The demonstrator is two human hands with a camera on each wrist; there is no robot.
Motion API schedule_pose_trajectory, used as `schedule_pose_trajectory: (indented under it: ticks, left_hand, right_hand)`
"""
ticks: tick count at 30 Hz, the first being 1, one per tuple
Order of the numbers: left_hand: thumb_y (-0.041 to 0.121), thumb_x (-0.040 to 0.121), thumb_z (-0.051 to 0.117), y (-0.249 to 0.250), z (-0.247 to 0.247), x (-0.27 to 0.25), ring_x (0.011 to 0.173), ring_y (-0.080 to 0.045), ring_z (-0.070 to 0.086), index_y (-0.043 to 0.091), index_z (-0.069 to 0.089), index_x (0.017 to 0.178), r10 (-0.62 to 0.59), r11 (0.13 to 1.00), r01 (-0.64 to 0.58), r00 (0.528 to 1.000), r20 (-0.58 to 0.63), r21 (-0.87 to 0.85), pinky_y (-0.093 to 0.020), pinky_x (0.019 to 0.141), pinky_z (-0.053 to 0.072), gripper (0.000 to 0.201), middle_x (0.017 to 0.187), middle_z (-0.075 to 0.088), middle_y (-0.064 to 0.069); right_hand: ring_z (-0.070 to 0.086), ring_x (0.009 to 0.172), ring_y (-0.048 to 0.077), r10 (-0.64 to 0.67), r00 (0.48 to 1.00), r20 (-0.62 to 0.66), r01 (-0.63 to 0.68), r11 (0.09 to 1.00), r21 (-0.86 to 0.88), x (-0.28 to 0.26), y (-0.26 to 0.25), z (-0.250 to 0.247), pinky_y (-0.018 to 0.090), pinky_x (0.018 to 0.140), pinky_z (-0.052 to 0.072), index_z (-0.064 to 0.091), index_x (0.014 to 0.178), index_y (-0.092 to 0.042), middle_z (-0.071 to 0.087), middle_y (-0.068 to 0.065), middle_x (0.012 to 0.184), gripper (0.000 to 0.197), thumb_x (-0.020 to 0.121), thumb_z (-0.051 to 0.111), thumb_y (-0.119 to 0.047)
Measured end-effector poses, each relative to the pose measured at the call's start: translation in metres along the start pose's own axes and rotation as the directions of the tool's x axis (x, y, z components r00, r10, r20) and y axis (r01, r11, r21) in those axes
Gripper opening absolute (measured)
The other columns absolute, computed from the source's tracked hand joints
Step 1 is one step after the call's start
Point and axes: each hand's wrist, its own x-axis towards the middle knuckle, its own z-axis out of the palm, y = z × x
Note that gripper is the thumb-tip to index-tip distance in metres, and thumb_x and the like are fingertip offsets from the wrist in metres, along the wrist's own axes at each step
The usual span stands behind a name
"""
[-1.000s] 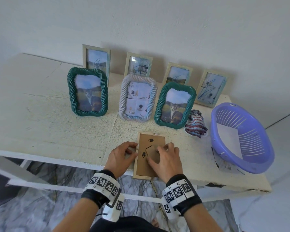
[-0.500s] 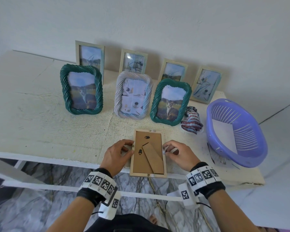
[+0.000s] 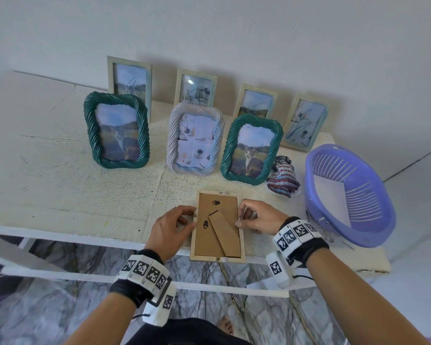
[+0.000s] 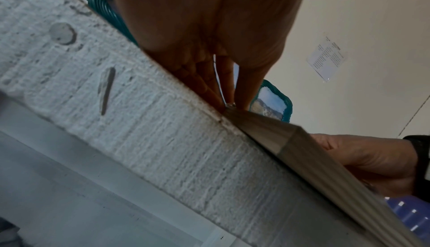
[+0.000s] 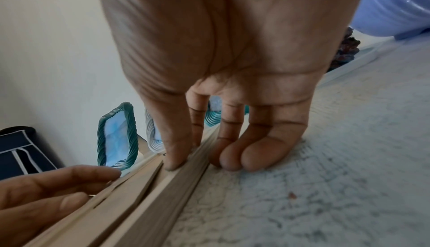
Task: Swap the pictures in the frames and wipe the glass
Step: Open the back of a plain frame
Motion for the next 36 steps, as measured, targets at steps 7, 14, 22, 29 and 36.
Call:
schedule_pose_trajectory:
  ticks: [7,14,22,29,36]
  left_hand:
    - [0.021,0.088,0.069,-0.001,0.002,-0.001,0.085,-0.003,0.061,0.024,0.065,0.117,0.023,1.000,-0.023,0.999,-0.039,0.017,-0.024,0.077,0.051,0.030,0.092,0.065,0.013]
    - [0.044,0.092,0.045,-0.006,0.004,-0.009,0.094,-0.011,0.060,0.016,0.064,0.125,0.209,0.974,-0.205,0.977,-0.036,0.096,-0.026,0.083,0.050,0.047,0.108,0.064,0.009]
    - [0.040,0.096,0.040,-0.005,0.001,-0.005,0.097,-0.012,0.058,0.019,0.065,0.125,0.256,0.955,-0.257,0.966,0.023,0.150,-0.028,0.085,0.050,0.044,0.111,0.062,0.004]
    - [0.039,0.095,0.042,-0.005,0.000,-0.001,0.097,-0.011,0.057,0.022,0.069,0.118,0.289,0.947,-0.293,0.956,0.049,0.133,-0.023,0.082,0.048,0.040,0.111,0.059,0.005]
    - [0.044,0.092,0.040,-0.005,0.001,-0.002,0.094,-0.011,0.056,0.020,0.056,0.135,0.239,0.962,-0.241,0.971,0.031,0.130,-0.025,0.082,0.047,0.052,0.109,0.060,0.004]
  right_hand:
    - [0.049,0.067,0.008,-0.068,0.983,-0.168,0.052,0.993,-0.102,0.000,0.005,0.014,0.024,0.064,0.041,0.052,0.079,-0.015,0.060,-0.001,0.079,0.024,0.084,0.072,-0.027]
    - [0.049,0.068,0.006,-0.073,0.980,-0.187,0.049,0.990,-0.132,0.002,0.006,0.018,0.026,0.066,0.040,0.048,0.074,-0.021,0.056,-0.010,0.074,0.027,0.084,0.072,-0.026]
    - [0.047,0.067,0.003,-0.079,0.980,-0.183,0.048,0.984,-0.170,0.001,0.002,0.016,0.022,0.062,0.037,0.048,0.074,-0.019,0.055,-0.008,0.074,0.027,0.084,0.072,-0.027]
    - [0.048,0.069,0.006,-0.080,0.981,-0.175,0.046,0.981,-0.191,0.000,0.001,0.015,0.023,0.064,0.039,0.047,0.075,-0.020,0.057,-0.006,0.077,0.027,0.084,0.071,-0.028]
    - [0.058,0.076,0.014,-0.080,0.963,-0.258,-0.006,0.949,-0.316,0.005,-0.016,0.009,0.034,0.069,0.048,0.054,0.093,-0.023,0.060,-0.004,0.083,0.021,0.084,0.065,-0.038]
